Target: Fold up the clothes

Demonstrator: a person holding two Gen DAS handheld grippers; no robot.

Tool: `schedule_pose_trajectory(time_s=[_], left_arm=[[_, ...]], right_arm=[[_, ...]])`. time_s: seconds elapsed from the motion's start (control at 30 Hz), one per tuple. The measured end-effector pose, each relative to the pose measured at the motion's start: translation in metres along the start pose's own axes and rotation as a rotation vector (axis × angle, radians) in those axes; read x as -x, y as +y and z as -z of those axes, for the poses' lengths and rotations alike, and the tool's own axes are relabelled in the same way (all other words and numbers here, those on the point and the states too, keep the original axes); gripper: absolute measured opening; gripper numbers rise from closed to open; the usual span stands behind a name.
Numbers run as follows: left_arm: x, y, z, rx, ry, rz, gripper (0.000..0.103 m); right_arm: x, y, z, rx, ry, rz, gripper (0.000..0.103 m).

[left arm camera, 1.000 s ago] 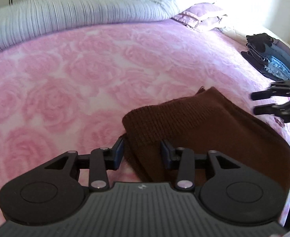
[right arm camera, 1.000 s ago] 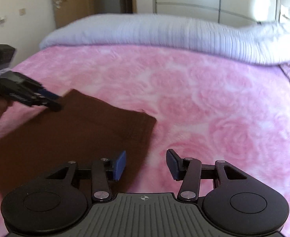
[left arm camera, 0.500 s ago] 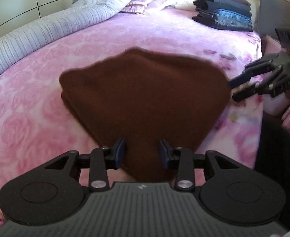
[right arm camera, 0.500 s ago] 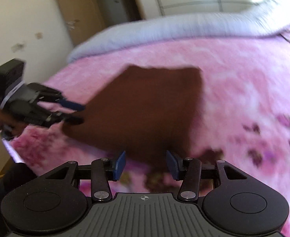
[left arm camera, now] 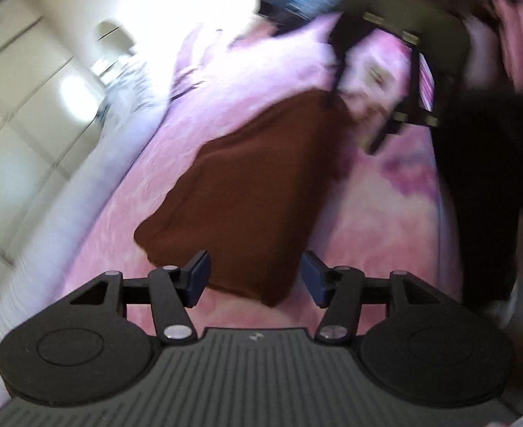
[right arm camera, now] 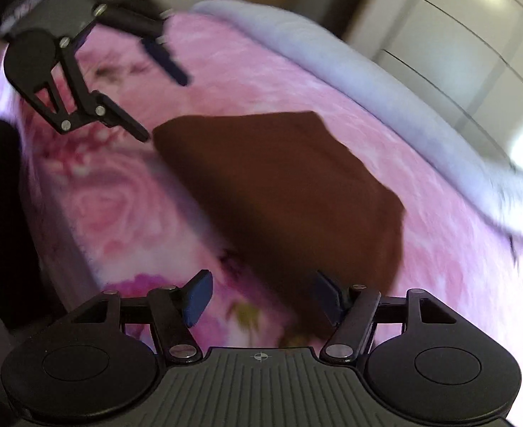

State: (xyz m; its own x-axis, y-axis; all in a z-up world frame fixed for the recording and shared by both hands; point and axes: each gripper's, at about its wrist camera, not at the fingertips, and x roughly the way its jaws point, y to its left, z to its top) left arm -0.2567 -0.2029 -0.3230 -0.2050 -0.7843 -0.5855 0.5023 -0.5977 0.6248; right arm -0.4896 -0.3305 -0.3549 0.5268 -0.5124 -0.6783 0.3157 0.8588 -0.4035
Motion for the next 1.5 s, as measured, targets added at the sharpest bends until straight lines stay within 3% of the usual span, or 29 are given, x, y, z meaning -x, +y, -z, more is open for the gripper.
schedule_pose_trajectory(time_s=[0.17, 0.2, 0.23, 0.37, 0.47, 0.57, 0.7, 0.83, 0.93, 1.0, 1.07, 1.13, 1.2, 1.27, 1.37, 1.4, 1.43, 1.5], left_arm=[[-0.035, -0.013, 0.001, -0.171, 0.057, -0.033, 0.052], [-0.041, -0.011, 0.001, -0.190, 0.066, -0.029, 0.050], [-0.044, -0.008, 0.000, -0.185, 0.066, -0.017, 0.040], [-0.041, 0.005, -0.012, -0.116, 0.033, 0.024, 0.027], [-0.018, 0.004, -0.038, -0.058, -0.022, 0.040, 0.026], [0.004, -0.013, -0.076, 0.028, -0.088, 0.108, 0.027], [-0.002, -0.048, -0.104, 0.075, -0.116, 0.213, 0.034], [0.009, -0.049, -0.093, 0.067, -0.111, 0.220, 0.038], [0.020, -0.036, -0.075, 0.105, -0.097, 0.182, 0.038], [0.026, -0.022, -0.060, 0.144, -0.064, 0.131, 0.039], [0.027, -0.012, -0.048, 0.154, -0.025, 0.071, 0.046], [0.026, -0.004, -0.039, 0.136, 0.004, 0.025, 0.049], [0.023, 0.000, -0.032, 0.104, 0.026, -0.003, 0.052], [0.018, 0.001, -0.028, 0.073, 0.033, -0.021, 0.058], [0.007, 0.000, -0.024, 0.018, 0.032, -0.039, 0.069], [0.002, -0.002, -0.023, -0.014, 0.033, -0.042, 0.072], [-0.003, -0.005, -0.021, -0.052, 0.038, -0.048, 0.075], [-0.016, -0.012, -0.021, -0.144, 0.037, -0.072, 0.076]], right_arm=[[-0.046, 0.033, -0.011, 0.380, 0.078, 0.122, 0.065], [-0.051, 0.035, -0.013, 0.418, 0.076, 0.137, 0.058], [-0.052, 0.032, -0.013, 0.432, 0.080, 0.134, 0.018], [-0.041, 0.013, -0.014, 0.478, 0.052, 0.149, 0.017], [-0.013, -0.005, -0.011, 0.533, 0.008, 0.186, 0.017], [0.016, -0.018, 0.011, 0.602, -0.008, 0.196, 0.017], [0.014, -0.030, 0.066, 0.578, 0.112, 0.190, 0.018], [0.017, -0.026, 0.092, 0.458, 0.227, 0.255, 0.020], [0.036, -0.023, 0.088, 0.326, 0.246, 0.306, 0.022], [0.052, -0.014, 0.076, 0.254, 0.192, 0.293, 0.030], [0.065, 0.006, 0.058, 0.228, 0.106, 0.247, 0.061], [0.067, 0.031, 0.043, 0.268, 0.056, 0.180, 0.069], [0.058, 0.060, 0.028, 0.368, 0.051, 0.128, 0.069], [0.038, 0.087, 0.025, 0.540, 0.082, 0.151, 0.069], [0.014, 0.098, 0.022, 0.595, 0.111, 0.152, 0.066], [0.008, 0.100, 0.020, 0.599, 0.117, 0.151, 0.056], [0.006, 0.096, 0.015, 0.572, 0.124, 0.117, 0.031], [0.012, 0.078, 0.007, 0.491, 0.095, 0.079, 0.029]])
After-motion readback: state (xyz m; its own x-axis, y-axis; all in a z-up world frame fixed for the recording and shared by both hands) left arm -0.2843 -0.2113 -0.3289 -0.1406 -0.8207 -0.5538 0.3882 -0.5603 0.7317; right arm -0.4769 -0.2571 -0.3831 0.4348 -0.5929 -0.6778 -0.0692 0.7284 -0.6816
